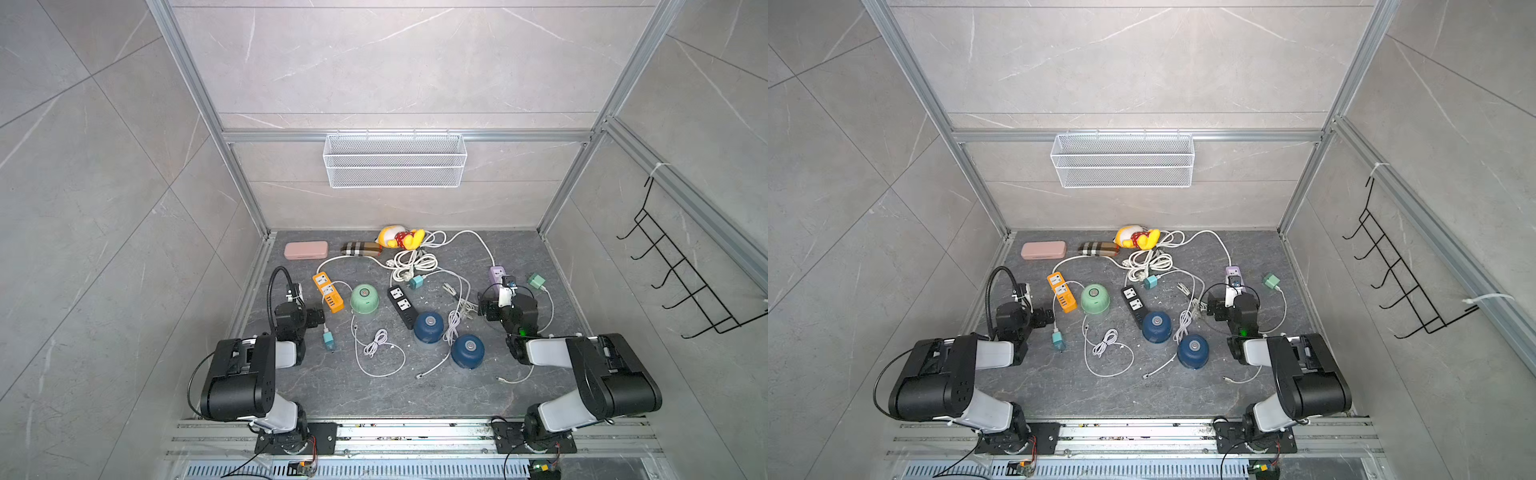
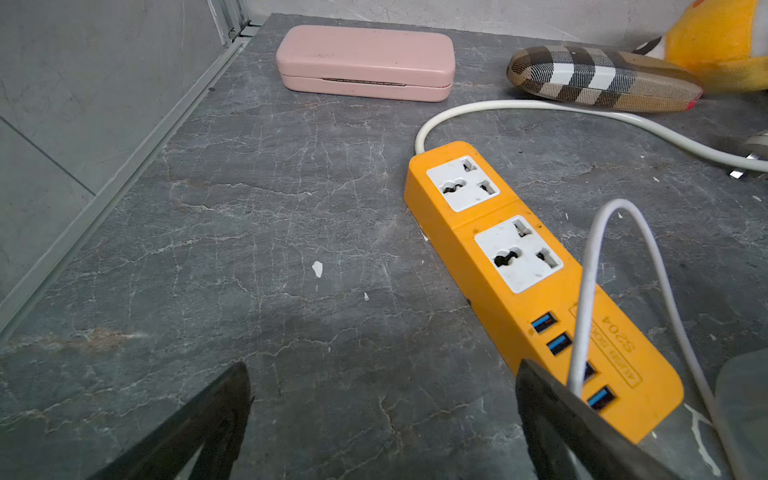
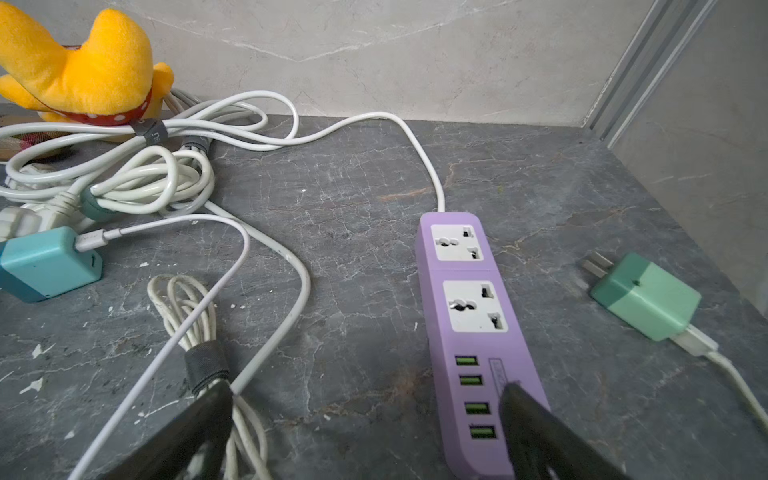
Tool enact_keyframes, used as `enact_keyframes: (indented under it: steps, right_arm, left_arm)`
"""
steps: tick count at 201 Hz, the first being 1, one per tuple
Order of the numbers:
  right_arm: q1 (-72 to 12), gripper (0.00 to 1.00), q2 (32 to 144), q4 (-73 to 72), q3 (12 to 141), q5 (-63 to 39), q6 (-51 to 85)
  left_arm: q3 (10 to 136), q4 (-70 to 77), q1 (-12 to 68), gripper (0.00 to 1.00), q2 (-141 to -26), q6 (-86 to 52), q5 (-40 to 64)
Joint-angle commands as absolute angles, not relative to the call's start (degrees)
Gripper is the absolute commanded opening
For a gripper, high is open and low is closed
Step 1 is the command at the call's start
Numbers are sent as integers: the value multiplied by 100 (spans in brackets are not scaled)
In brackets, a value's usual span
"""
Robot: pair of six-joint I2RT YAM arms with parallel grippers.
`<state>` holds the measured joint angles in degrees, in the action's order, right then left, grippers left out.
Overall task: Charge the cordless meat grinders
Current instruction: Move the charging cable to the center of the board.
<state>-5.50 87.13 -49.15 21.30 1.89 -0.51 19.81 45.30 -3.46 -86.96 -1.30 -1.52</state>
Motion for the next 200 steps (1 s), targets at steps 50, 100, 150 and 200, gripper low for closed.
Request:
enact_keyframes:
  steps: [50,100,150,200]
  right_arm:
    - [-538,99,8687,-4922,2098,195,-79]
    - [-541,99,8682,-4923,2094,196,-82]
    - [-544,99,8675,-4965,2081,206,-77]
    - [-536,99,6971,-3289,2190,1429,579]
  left_arm:
    - [2099,4809,-343,100,-8613,-48,-194]
    - [2099,4798,-343,100,-8613,-52,-194]
    - [2100,4825,-342,100,-8523,-52,-233]
    - [3298,1692,-189,100,-7443,-806,-1469]
